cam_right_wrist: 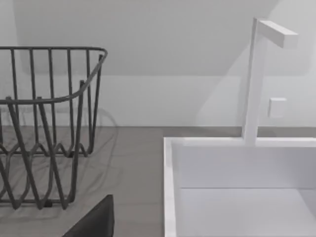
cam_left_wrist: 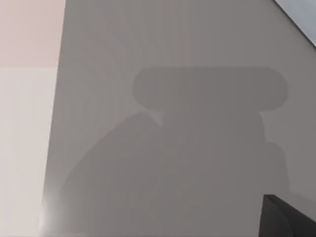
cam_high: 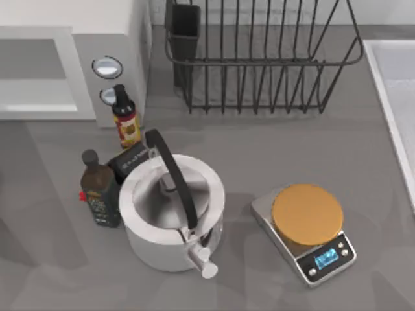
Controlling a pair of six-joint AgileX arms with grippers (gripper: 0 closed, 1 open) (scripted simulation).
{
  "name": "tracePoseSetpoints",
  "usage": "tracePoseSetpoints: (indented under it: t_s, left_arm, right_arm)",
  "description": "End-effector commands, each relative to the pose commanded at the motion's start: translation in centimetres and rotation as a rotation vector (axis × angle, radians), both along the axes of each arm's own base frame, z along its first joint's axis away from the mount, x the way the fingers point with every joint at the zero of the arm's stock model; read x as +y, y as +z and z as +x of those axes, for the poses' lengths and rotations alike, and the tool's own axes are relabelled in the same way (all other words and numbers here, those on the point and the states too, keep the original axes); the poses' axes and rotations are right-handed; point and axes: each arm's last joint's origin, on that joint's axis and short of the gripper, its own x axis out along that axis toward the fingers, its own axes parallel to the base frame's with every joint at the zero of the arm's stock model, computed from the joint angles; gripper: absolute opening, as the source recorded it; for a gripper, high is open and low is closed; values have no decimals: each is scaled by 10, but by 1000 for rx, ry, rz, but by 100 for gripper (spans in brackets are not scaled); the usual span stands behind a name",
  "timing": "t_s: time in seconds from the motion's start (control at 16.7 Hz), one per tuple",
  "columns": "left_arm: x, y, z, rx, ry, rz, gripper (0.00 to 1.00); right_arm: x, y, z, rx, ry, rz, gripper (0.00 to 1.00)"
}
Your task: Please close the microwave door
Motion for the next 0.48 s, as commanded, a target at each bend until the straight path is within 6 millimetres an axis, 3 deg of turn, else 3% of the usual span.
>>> tracePoseSetpoints:
  t_s: [0.3, 0.48]
  left_arm:
    - [-5, -1, 0, 5, 5, -6, 0]
    - [-40, 1, 3, 12, 3, -7, 0]
  right_arm:
    - [0, 0, 0, 0, 0, 0, 100]
    - [0, 0, 0, 0, 0, 0, 100]
